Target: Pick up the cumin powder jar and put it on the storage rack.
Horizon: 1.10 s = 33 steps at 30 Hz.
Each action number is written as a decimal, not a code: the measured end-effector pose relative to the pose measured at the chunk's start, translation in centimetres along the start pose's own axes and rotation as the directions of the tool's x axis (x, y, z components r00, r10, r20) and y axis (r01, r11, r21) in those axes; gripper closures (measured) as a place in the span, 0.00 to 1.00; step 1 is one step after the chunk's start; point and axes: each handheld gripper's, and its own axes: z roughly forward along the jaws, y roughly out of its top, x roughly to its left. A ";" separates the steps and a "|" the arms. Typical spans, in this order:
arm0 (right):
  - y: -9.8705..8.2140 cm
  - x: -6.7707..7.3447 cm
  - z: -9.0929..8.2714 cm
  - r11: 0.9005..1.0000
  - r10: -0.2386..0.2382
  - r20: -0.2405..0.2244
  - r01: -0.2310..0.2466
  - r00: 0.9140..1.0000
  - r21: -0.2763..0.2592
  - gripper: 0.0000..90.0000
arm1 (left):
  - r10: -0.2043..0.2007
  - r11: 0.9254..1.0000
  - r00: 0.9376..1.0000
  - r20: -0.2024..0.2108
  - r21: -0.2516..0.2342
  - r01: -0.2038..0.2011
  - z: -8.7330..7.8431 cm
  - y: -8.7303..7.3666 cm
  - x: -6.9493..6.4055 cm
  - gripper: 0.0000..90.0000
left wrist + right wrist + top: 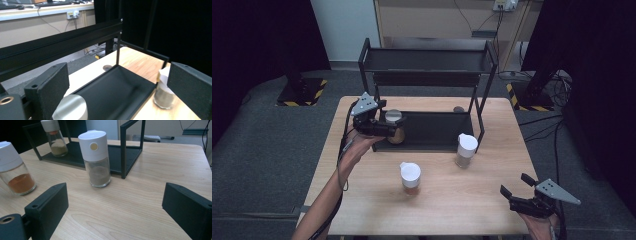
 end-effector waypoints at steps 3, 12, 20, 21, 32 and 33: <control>0.0 0.0 0.0 1.000 -0.001 0.000 0.001 1.000 0.002 0.08 | -0.015 1.000 1.000 0.014 -0.014 0.015 -1.0 -0.5 0.0 0.04; 0.1 0.1 0.1 1.000 -0.006 -0.001 0.006 1.000 0.006 0.08 | -0.036 0.999 0.999 0.020 -0.018 0.037 -4.2 -2.7 0.4 0.04; 0.1 0.1 0.1 1.000 -0.006 0.001 0.006 1.000 0.008 0.07 | -0.038 0.998 0.999 0.029 -0.045 0.039 -7.0 -4.6 0.7 0.04; 0.1 0.1 0.1 1.000 -0.007 0.001 0.007 1.000 0.007 0.07 | -0.037 0.998 0.999 0.033 -0.048 0.039 -7.4 -4.8 0.7 0.04; 0.1 0.2 0.1 1.000 -0.008 0.003 0.008 1.000 0.011 0.07 | -0.033 0.996 0.999 0.029 -0.082 0.035 -10.4 -8.8 -0.2 0.04; 0.1 0.2 0.1 1.000 -0.008 0.003 0.008 1.000 0.011 0.07 | -0.034 0.996 0.999 0.025 -0.083 0.036 -10.6 -9.0 -0.4 0.04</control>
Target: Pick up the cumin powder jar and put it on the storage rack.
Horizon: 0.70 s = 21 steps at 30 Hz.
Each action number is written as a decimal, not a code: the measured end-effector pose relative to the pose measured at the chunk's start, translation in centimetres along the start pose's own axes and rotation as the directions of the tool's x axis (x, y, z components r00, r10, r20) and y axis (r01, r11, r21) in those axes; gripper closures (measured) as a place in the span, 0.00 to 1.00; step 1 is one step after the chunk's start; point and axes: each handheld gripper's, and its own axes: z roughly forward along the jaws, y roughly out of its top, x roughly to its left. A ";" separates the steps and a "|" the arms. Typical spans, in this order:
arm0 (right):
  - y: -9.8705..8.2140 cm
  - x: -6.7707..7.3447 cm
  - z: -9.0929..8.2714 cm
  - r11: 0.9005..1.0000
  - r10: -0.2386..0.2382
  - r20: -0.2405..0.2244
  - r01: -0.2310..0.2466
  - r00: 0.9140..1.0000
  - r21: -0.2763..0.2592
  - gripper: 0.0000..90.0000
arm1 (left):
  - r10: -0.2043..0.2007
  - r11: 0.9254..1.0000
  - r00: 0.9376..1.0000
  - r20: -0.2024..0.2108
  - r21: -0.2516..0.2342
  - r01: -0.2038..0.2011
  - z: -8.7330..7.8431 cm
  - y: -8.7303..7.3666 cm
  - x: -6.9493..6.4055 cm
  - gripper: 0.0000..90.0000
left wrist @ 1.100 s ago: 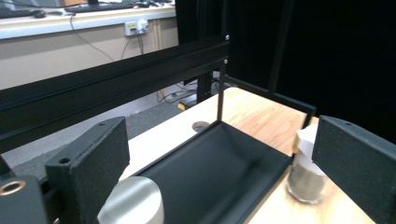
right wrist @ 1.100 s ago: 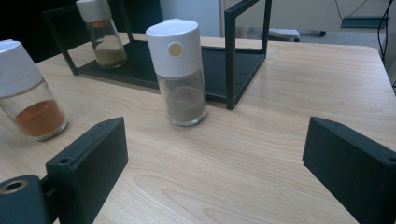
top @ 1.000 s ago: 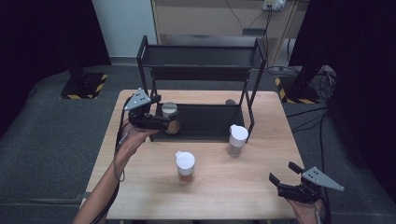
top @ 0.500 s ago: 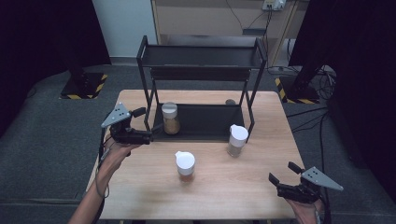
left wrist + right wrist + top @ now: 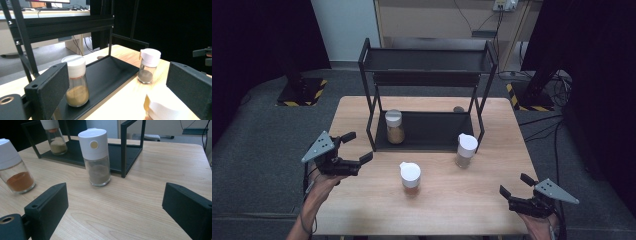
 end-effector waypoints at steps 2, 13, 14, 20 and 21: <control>0.0 0.0 0.0 1.000 0.000 0.001 0.000 1.000 0.000 0.07 | 0.011 1.000 1.000 -0.001 0.000 -0.011 -0.5 -0.5 -0.2 0.04; 0.0 0.0 0.0 1.000 -0.001 0.002 0.001 1.000 0.003 0.07 | -0.010 1.000 0.999 -0.040 0.017 0.011 -2.4 -4.0 -1.2 0.04; 0.0 0.0 0.0 1.000 -0.001 0.003 0.001 1.000 0.003 0.07 | -0.015 1.000 0.999 -0.044 0.018 0.016 -2.5 -4.3 -1.2 0.04; 0.0 0.1 0.0 1.000 -0.002 0.004 0.002 1.000 0.005 0.07 | -0.024 0.999 0.997 -0.075 0.021 0.026 -2.9 -5.8 -1.6 0.04; 0.1 0.1 0.0 1.000 -0.003 0.005 0.003 1.000 0.006 0.07 | -0.022 0.999 0.997 -0.078 0.023 0.024 -2.9 -6.0 -1.6 0.04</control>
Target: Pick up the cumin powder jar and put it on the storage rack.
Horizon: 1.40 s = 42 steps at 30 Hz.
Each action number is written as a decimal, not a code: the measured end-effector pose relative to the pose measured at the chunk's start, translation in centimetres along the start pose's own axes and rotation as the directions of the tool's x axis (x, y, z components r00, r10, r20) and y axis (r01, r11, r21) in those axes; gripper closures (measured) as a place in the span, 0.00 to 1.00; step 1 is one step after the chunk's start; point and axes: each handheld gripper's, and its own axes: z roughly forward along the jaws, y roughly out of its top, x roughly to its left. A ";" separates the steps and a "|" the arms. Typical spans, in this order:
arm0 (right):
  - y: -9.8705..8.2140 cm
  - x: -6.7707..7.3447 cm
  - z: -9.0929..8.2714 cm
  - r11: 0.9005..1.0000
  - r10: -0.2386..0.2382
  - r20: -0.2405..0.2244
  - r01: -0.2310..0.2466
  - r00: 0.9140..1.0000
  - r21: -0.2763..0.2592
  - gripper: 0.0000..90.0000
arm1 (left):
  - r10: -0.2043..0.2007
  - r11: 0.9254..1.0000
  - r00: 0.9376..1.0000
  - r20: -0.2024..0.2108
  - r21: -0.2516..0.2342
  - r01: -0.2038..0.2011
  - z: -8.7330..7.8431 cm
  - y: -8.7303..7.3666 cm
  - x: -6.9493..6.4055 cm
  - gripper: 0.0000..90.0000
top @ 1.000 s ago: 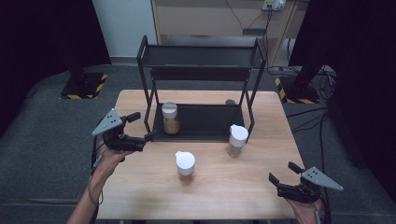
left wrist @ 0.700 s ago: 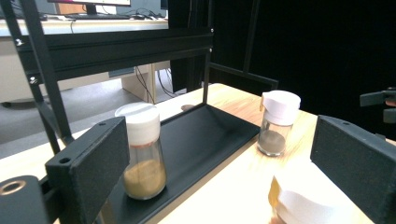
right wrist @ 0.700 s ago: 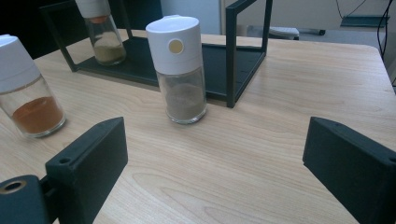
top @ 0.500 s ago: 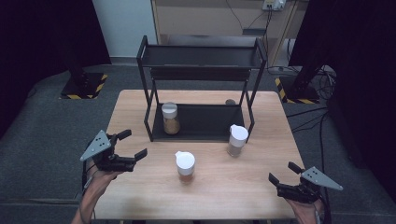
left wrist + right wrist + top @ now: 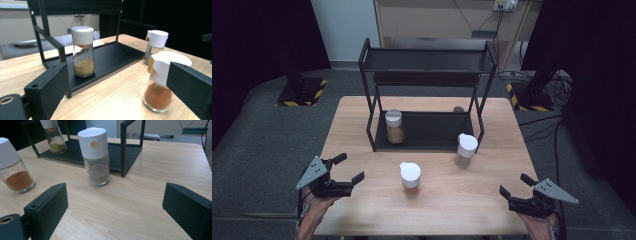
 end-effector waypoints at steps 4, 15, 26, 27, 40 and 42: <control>0.0 0.0 0.0 1.000 -0.002 0.000 0.002 1.000 0.000 0.07 | -0.007 1.000 1.000 -0.010 0.002 0.007 0.2 -0.8 -0.1 0.04; 0.0 0.0 0.0 1.000 -0.005 -0.001 0.005 1.000 0.001 0.07 | 0.010 0.999 0.999 -0.037 0.046 -0.008 0.9 -1.9 -0.6 0.04; 0.0 0.0 0.0 1.000 -0.007 -0.003 0.007 1.000 0.000 0.07 | 0.013 0.998 0.995 -0.098 0.060 -0.007 0.9 -2.8 -1.0 0.05; 0.0 0.0 0.0 1.000 -0.006 -0.004 0.006 1.000 0.000 0.07 | 0.010 0.998 0.994 -0.105 0.058 -0.004 0.9 -2.8 -1.0 0.05; 0.0 0.0 0.1 1.000 -0.004 -0.002 0.004 1.000 0.000 0.07 | -0.009 0.999 0.991 -0.131 0.048 0.016 0.1 -3.4 -0.5 0.04; 0.0 -0.1 0.1 1.000 -0.002 -0.002 0.002 1.000 0.001 0.07 | -0.012 0.999 0.992 -0.123 0.046 0.018 0.1 -3.4 -0.5 0.04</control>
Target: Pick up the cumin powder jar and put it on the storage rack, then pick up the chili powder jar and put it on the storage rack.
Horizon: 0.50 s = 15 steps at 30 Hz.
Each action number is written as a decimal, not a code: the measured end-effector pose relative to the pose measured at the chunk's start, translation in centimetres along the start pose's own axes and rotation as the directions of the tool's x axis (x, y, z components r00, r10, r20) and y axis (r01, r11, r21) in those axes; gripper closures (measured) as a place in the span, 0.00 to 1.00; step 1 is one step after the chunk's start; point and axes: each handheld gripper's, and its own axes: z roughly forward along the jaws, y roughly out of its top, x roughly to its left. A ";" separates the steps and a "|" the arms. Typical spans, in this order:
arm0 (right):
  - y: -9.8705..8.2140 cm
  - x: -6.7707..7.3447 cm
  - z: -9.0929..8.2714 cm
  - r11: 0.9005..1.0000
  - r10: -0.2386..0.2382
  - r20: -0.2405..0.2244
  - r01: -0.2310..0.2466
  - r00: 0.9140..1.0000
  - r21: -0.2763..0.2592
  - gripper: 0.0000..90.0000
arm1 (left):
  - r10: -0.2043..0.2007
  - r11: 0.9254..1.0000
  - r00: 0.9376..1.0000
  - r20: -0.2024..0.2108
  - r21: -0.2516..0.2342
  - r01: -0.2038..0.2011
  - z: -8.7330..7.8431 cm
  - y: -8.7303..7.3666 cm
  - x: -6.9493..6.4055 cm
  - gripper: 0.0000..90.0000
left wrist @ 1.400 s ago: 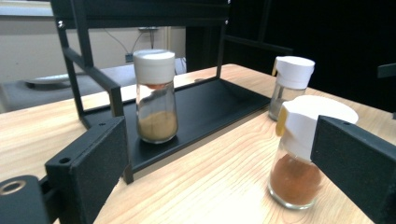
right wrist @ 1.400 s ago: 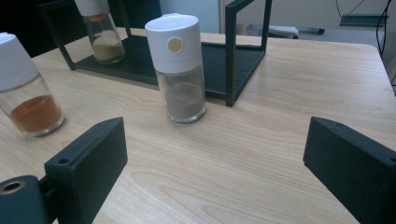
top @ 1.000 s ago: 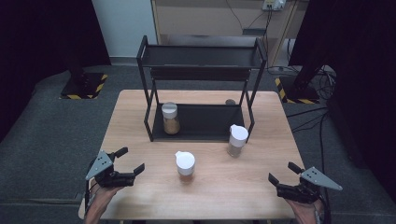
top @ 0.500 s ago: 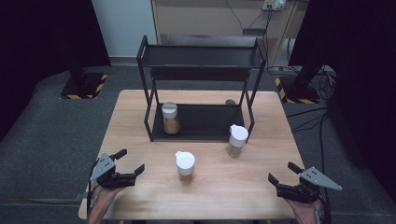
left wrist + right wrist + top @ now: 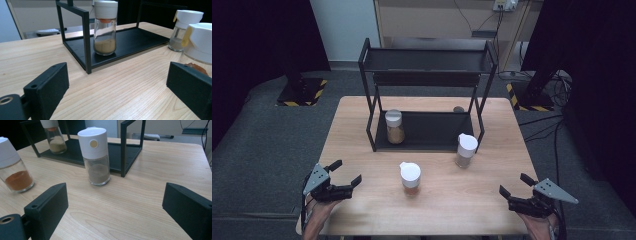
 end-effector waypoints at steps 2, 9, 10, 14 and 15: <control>0.0 0.0 0.0 1.000 -0.001 0.001 0.001 1.000 0.000 0.07 | 0.006 1.000 1.000 0.004 0.004 -0.006 -0.1 0.0 0.0 0.04; 0.0 0.0 -0.1 1.000 0.000 -0.001 0.000 1.000 -0.002 0.07 | 0.014 1.000 1.000 0.023 0.008 -0.014 -0.1 0.1 -0.2 0.03; 0.0 0.0 -0.1 1.000 -0.002 -0.001 0.002 1.000 -0.001 0.07 | 0.014 1.000 1.000 0.028 0.007 -0.014 -0.1 0.1 -0.3 0.03; 0.0 0.0 0.0 1.000 -0.004 -0.005 0.004 1.000 0.000 0.07 | 0.020 1.000 0.999 0.042 0.015 -0.020 0.1 0.2 -0.3 0.03; 0.0 0.0 0.0 1.000 -0.003 -0.007 0.003 1.000 0.002 0.07 | 0.018 1.000 0.999 0.046 0.015 -0.019 0.1 0.2 -0.3 0.03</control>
